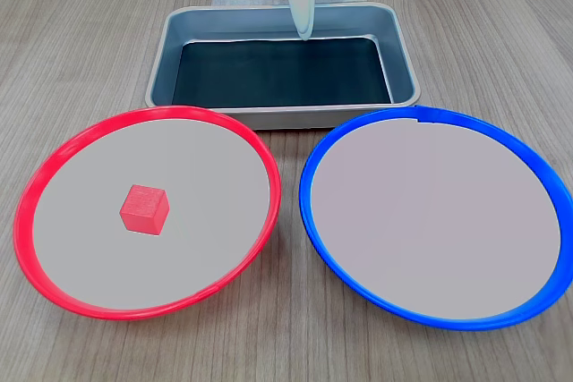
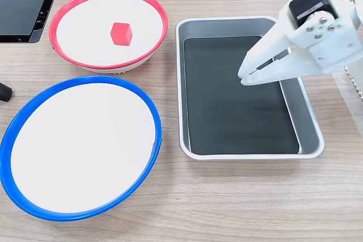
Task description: Move a red block from tray to red dish
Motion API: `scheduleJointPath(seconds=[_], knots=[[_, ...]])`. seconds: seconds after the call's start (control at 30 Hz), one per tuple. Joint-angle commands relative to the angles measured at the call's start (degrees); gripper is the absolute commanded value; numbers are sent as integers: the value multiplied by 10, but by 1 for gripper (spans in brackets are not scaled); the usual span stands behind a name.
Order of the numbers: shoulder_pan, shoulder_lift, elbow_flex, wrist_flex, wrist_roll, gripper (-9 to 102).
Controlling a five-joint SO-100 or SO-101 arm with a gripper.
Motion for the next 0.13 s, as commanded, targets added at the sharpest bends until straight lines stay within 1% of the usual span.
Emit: scheduleJointPath(seconds=[0.0, 0.1], knots=[[4, 16, 1, 1, 2, 0], [4, 16, 1, 1, 2, 0]])
